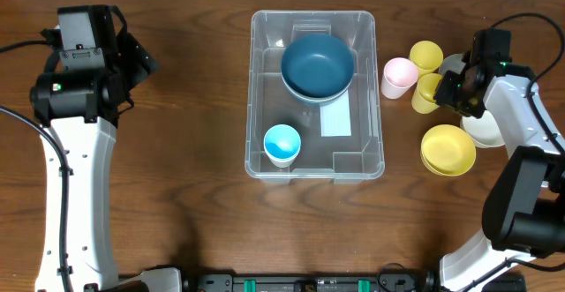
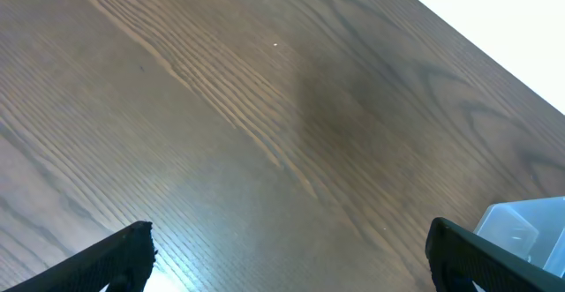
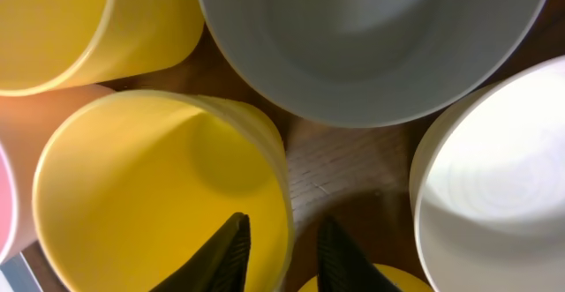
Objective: Pack container
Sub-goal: 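Move the right gripper back and grasp the yellow cup rim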
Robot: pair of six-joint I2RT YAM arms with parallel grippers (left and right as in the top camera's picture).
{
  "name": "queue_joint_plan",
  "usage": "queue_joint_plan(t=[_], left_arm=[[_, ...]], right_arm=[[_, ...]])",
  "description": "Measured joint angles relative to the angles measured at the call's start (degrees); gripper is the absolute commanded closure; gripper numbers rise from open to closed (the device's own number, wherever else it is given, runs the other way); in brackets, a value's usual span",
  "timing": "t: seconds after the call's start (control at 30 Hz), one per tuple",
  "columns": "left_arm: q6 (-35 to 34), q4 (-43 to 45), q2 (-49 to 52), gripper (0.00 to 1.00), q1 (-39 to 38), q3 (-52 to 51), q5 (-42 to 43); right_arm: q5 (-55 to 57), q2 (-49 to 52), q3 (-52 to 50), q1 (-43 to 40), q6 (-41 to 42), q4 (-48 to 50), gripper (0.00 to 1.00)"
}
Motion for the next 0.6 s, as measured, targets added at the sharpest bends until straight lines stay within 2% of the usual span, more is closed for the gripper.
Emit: queue_joint_plan(t=[0.2, 0.6], left_arm=[[0.00, 0.00, 0.00, 0.02, 0.00, 0.00, 0.00], [0.00, 0.00, 0.00, 0.02, 0.00, 0.00, 0.00]], right_arm=[[0.00, 0.00, 0.00, 0.00, 0.00, -0.13, 0.99], [-0.33, -0.17, 0.26, 0.00, -1.14, -2.47, 0.99]])
